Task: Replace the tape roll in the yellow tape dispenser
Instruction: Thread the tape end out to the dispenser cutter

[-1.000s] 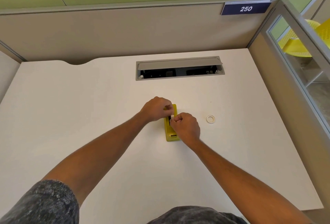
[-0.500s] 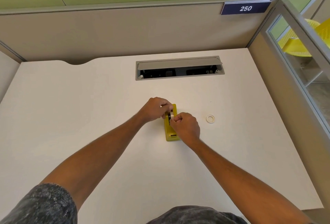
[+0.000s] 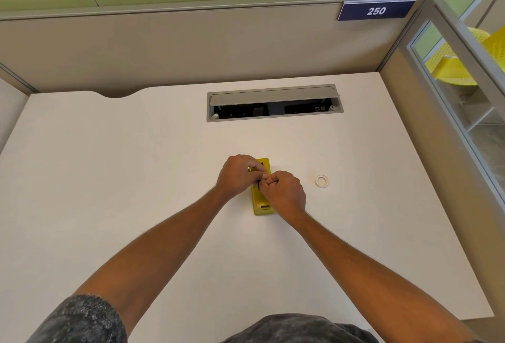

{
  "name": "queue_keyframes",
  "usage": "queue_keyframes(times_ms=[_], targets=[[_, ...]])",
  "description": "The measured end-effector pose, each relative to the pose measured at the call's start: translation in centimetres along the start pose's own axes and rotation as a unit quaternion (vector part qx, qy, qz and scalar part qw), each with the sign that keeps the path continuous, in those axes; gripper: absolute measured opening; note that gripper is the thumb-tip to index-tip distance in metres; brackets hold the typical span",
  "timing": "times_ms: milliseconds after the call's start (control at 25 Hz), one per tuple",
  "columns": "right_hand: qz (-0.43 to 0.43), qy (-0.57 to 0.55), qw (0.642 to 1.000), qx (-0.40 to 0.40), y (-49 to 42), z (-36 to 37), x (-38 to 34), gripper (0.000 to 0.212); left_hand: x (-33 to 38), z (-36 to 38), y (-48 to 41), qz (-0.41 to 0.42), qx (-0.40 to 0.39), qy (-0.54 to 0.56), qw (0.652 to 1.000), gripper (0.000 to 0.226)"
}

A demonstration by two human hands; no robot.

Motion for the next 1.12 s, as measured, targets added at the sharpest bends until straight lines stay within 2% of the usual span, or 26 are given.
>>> queue_keyframes(times_ms=[280,560,840,1120], targets=[[0.012,-0.002,1.0,-0.005,0.2,-0.2,-0.2,0.033,0.9,-0.6,-0.7,0.008,-0.014,-0.097,0.995,0.005],[0.002,-0.001,1.0,-0.013,0.5,-0.3,-0.1,0.019,1.1,-0.8,-0.7,-0.005,-0.006,-0.079,0.997,0.006],[0.001,-0.001,1.0,-0.013,0.9,-0.5,-0.2,0.017,1.0,-1.0,-0.6,-0.015,0.002,-0.061,0.998,0.007],[0.014,-0.027,0.999,-0.018,1.1,-0.8,0.7,0.017,0.9,-0.5,-0.1,0.003,0.007,-0.091,0.996,0.007]])
Point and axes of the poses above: each hand's wrist, its own y-axis away from the middle knuckle, its own z-axis out of the palm, x = y × z, the point moved 1 cm from there along -y, towards the middle knuckle, and after that the axes turned 4 degrees about z, right-handed, at the moved point
